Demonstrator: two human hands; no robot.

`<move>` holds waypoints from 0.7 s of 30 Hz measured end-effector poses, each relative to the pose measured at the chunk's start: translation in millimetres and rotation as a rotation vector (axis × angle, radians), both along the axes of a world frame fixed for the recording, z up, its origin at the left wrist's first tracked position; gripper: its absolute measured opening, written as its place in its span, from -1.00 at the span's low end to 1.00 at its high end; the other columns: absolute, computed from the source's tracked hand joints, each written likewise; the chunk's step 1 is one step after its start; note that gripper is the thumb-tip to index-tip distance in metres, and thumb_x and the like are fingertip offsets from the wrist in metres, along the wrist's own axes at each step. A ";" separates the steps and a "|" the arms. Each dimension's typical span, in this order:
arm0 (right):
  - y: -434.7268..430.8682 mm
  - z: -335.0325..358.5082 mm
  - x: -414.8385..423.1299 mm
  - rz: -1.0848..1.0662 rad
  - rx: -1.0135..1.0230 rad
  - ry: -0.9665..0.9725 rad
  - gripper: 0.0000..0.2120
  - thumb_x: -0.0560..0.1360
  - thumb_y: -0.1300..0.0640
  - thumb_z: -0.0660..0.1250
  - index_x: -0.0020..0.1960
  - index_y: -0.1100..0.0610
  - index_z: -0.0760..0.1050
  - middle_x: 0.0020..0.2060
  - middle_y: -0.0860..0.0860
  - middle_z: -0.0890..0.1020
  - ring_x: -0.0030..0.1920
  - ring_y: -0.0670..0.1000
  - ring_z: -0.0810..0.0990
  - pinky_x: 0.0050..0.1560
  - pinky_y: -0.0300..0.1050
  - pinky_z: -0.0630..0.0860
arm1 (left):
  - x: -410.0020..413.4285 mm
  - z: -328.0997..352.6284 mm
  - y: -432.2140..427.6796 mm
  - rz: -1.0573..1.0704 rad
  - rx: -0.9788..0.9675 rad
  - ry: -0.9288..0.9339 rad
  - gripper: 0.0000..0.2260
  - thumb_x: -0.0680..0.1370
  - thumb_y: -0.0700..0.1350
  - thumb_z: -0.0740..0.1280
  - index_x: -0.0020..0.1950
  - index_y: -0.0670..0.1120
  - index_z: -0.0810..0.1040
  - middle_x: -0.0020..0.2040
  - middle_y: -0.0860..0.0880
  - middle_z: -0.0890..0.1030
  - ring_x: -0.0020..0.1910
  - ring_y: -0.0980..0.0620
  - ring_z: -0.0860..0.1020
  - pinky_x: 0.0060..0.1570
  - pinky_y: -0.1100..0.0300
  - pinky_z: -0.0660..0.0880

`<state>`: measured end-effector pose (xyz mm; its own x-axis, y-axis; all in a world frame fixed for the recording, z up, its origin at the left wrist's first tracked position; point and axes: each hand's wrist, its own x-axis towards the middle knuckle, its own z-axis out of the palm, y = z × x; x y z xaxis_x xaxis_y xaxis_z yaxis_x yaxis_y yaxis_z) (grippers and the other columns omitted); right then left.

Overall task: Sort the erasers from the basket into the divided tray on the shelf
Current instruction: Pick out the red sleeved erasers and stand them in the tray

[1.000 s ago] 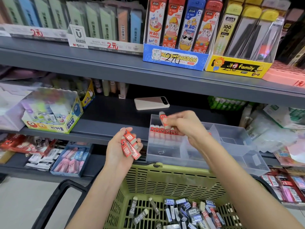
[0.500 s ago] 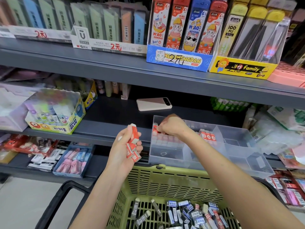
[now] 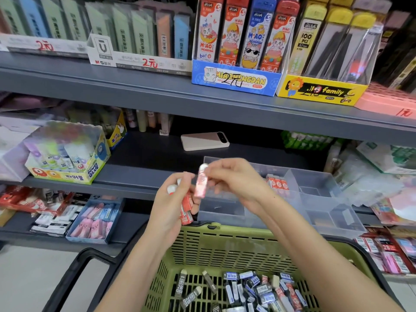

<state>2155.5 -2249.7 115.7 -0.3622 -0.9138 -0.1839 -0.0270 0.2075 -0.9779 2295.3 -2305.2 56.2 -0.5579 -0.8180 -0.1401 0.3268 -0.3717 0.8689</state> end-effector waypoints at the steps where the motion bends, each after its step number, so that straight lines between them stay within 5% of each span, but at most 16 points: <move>1: -0.5 0.1 -11.9 -0.087 -0.014 -0.031 -0.92 0.44 0.27 0.38 -0.21 0.23 0.62 -0.43 0.05 0.60 -0.46 -0.11 0.52 -0.42 -0.31 0.49 | -1.5 -0.4 -1.0 0.025 0.109 0.028 -0.69 0.39 0.09 0.37 -0.03 -0.11 0.57 -0.36 -0.07 0.56 -0.45 0.09 0.50 -0.51 0.26 0.43; 4: -9.1 -6.7 -46.7 -0.324 0.046 0.079 -0.85 0.45 0.33 0.37 -0.03 0.41 0.56 -0.40 0.12 0.57 -0.52 -0.11 0.54 -0.44 -0.31 0.52 | -2.5 -0.5 -6.8 0.070 0.491 0.268 -0.71 0.36 -0.10 0.40 0.02 -0.20 0.54 -0.31 -0.11 0.59 -0.40 0.05 0.57 -0.41 0.25 0.53; 7: -23.7 -19.8 -55.4 -0.326 0.190 0.211 -0.80 0.43 0.37 0.39 -0.01 0.48 0.53 -0.39 0.18 0.57 -0.53 -0.05 0.56 -0.37 -0.20 0.61 | -2.1 -2.6 -14.3 0.132 0.643 0.370 -0.75 0.44 -0.27 0.37 0.10 -0.25 0.51 -0.24 -0.18 0.66 -0.29 -0.06 0.67 -0.26 0.14 0.62; 12: -48.3 -30.5 -50.5 -0.148 0.416 0.414 -0.70 0.45 0.14 0.42 0.03 0.38 0.58 -0.19 0.20 0.69 -0.13 0.10 0.69 0.08 0.02 0.58 | -3.6 -9.5 -18.0 0.100 0.584 0.375 -0.83 0.61 -0.29 0.16 0.19 -0.24 0.40 0.00 -0.25 0.67 -0.03 -0.17 0.67 -0.06 -0.06 0.55; 16: -54.5 -30.7 -47.3 -0.116 0.490 0.444 -0.72 0.46 0.13 0.42 0.04 0.32 0.60 -0.23 0.11 0.69 -0.14 0.04 0.69 0.03 -0.09 0.60 | -4.2 -13.0 -21.0 0.051 0.510 0.392 -0.83 0.61 -0.28 0.15 0.19 -0.20 0.41 0.08 -0.24 0.65 0.04 -0.15 0.65 0.02 -0.09 0.51; 19: -53.1 -30.7 -46.9 -0.189 0.457 0.374 -0.77 0.44 0.23 0.39 0.05 0.35 0.57 -0.36 0.08 0.60 -0.38 0.01 0.58 -0.28 -0.18 0.58 | -3.4 -13.0 -21.8 0.032 0.483 0.403 -0.83 0.60 -0.27 0.17 0.17 -0.18 0.43 0.09 -0.22 0.65 0.07 -0.13 0.64 0.04 -0.08 0.51; 21: -54.9 -29.5 -47.0 -0.202 0.512 0.374 -0.78 0.46 0.23 0.38 0.06 0.32 0.58 -0.37 0.08 0.59 -0.37 -0.01 0.56 -0.14 -0.14 0.60 | -2.2 -12.9 -22.3 0.033 0.486 0.415 -0.82 0.59 -0.27 0.17 0.18 -0.18 0.42 0.09 -0.21 0.65 0.06 -0.13 0.64 0.04 -0.09 0.50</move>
